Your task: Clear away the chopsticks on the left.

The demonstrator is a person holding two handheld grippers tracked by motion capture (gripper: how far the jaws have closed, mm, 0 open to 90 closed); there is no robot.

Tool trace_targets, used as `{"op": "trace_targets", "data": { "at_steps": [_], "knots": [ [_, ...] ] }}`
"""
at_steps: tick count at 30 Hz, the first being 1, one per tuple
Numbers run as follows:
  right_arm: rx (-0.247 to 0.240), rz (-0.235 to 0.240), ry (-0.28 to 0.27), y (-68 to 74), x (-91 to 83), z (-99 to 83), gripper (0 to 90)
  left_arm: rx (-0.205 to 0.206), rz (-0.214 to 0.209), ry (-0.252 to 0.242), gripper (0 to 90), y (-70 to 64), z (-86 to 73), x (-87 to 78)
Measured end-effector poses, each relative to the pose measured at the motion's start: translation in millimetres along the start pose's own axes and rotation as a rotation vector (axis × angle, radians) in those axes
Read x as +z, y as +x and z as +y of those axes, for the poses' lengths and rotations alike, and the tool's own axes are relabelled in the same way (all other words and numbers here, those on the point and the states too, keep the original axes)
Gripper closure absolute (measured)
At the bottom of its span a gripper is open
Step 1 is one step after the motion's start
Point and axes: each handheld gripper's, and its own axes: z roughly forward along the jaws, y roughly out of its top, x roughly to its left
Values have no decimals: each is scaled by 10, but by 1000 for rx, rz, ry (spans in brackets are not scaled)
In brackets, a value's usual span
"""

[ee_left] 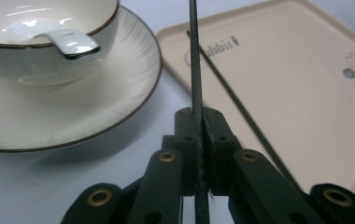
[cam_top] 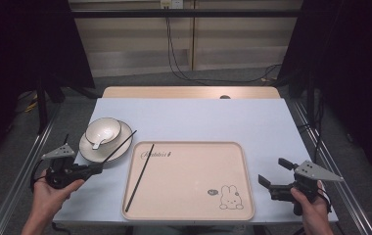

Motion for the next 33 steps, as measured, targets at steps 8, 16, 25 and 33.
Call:
{"op": "trace_targets", "data": {
  "at_steps": [8, 16, 25, 33],
  "knots": [
    [0, -4, 2, 2, 8, 1, 25, -30, 0, 14, 856, -285, 5, 37],
    [1, 2, 6, 8, 15, 2, 25, -66, 32, 3, 856, -537, -30, 89],
    [-2, 3, 4, 8, 26, 6, 25, -179, 60, -5, 855, -736, -44, 229],
    [-1, 4, 4, 4, 30, 7, 25, -217, 109, 3, 857, -843, 20, 324]
  ]
}}
